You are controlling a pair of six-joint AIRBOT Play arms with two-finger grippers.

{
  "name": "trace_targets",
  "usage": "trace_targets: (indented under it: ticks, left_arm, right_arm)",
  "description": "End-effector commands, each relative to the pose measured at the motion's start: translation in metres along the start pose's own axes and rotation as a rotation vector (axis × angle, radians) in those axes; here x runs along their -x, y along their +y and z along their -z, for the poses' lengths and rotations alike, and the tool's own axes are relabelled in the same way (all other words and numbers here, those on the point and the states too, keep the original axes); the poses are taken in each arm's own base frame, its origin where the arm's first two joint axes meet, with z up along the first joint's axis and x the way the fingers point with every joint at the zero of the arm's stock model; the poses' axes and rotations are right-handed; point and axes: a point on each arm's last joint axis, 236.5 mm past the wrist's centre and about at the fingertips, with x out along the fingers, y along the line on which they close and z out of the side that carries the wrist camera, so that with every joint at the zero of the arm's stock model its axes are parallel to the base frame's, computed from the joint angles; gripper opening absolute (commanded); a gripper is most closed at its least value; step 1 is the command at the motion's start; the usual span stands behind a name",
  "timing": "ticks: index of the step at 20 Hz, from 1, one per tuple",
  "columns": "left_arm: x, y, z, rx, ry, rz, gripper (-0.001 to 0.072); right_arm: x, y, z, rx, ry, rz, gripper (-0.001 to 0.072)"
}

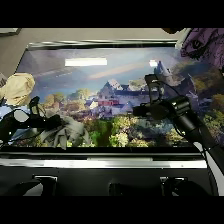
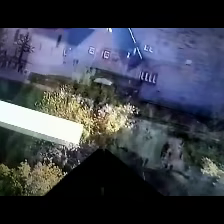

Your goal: Fold the clothes and pants, and hang the long-sleeved shirts on hangers.

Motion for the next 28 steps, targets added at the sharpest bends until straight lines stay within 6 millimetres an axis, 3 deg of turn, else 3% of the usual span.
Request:
trace_targets:
  ticks: [1,4,6,8,10,12,14,15,16,17,18,19,20,22,25,28]
  left_arm:
    - [0.006,-0.099,-0.002,-0.111,-0.034,0.212,0.0016]
    - [0.018,-0.205,0.0,-0.199,-0.102,0.353,0.0016]
    - [0.007,-0.265,0.01,-0.22,-0.102,0.417,0.0016]
    - [-0.026,-0.299,0.024,-0.226,-0.056,0.425,0.0017]
    - [-0.065,-0.31,0.031,-0.2,0.001,0.4,0.0052]
    - [-0.081,-0.312,0.016,-0.159,0.011,0.389,0.0316]
    - [-0.066,-0.305,-0.016,-0.137,-0.023,0.395,0.0596]
    - [-0.054,-0.295,-0.033,-0.133,-0.031,0.39,0.0642]
    - [-0.039,-0.281,-0.049,-0.135,-0.036,0.383,0.0642]
    - [-0.024,-0.266,-0.064,-0.139,-0.048,0.375,0.0642]
    - [-0.01,-0.247,-0.078,-0.142,-0.059,0.364,0.0642]
    - [0.0,-0.231,-0.088,-0.137,-0.062,0.351,0.0642]
    - [0.007,-0.213,-0.096,-0.123,-0.056,0.336,0.0642]
    - [0.012,-0.184,-0.107,-0.084,-0.038,0.311,0.0642]
    - [0.016,-0.16,-0.12,-0.035,-0.046,0.294,0.0642]
    - [0.018,-0.153,-0.126,-0.019,-0.055,0.29,0.0642]
  right_arm:
    - [0.019,-0.022,0.015,0.043,0.05,0.088,0.0041]
    - [0.053,-0.062,0.016,0.108,0.032,0.249,0.0196]
    - [0.078,-0.084,0.016,0.151,0.013,0.342,0.0215]
    - [0.094,-0.093,0.012,0.194,-0.016,0.38,0.0216]
    - [0.098,-0.094,0.009,0.202,-0.033,0.383,0.0221]
    - [0.094,-0.095,0.009,0.212,-0.03,0.389,0.0373]
    - [0.096,-0.105,0.004,0.192,-0.056,0.399,0.0388]
    - [0.1,-0.118,-0.002,0.113,-0.096,0.4,0.0392]
    - [0.1,-0.133,-0.003,0.024,-0.114,0.393,0.0394]
    - [0.095,-0.144,0.002,-0.103,-0.11,0.348,0.044]
    - [0.078,-0.145,0.017,-0.27,-0.069,0.235,0.0445]
    - [0.057,-0.126,0.033,-0.408,-0.006,0.055,0.0445]
    - [0.04,-0.096,0.044,-0.474,0.054,-0.139,0.0446]
    - [0.012,-0.046,0.073,-0.493,0.183,-0.374,0.0447]
    - [-0.027,-0.006,0.122,-0.428,0.346,-0.426,0.0572]
    - [-0.05,0.027,0.128,-0.378,0.354,-0.442,0.0572]
